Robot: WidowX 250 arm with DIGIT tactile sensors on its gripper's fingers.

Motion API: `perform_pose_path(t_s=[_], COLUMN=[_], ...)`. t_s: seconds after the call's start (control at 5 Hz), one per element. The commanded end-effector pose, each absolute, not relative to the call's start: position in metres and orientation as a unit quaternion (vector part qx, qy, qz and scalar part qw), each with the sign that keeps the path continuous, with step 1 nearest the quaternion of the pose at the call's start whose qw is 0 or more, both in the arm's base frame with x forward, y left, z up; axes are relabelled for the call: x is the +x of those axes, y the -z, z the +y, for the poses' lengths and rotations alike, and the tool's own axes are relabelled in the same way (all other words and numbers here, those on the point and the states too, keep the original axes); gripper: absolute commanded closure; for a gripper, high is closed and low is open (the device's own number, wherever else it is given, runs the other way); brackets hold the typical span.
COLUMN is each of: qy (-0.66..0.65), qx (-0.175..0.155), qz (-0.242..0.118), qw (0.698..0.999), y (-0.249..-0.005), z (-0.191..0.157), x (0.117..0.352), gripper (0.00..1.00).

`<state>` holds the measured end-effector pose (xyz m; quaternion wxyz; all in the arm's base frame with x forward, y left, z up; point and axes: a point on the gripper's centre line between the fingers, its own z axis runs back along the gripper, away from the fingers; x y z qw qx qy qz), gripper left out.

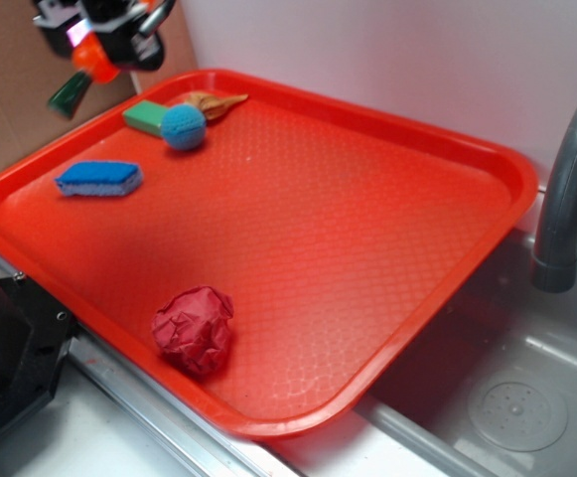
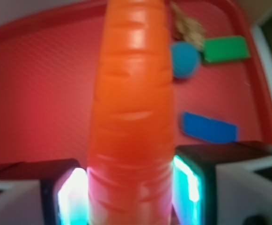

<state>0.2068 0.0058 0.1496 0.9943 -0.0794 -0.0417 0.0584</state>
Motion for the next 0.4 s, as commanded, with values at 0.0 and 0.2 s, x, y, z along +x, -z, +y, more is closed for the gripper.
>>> perform_pose_path(t_s=[0.0, 0.2], qy=[-0.065, -0.061], qx=[-0.07, -0.061], qz=[-0.033, -0.021], qw=[0.995, 0.996], y=[-0.1652, -0.1657], z=[-0.0073, -0.0106], x=[0.2048, 0.2066], gripper=[1.0, 1.0])
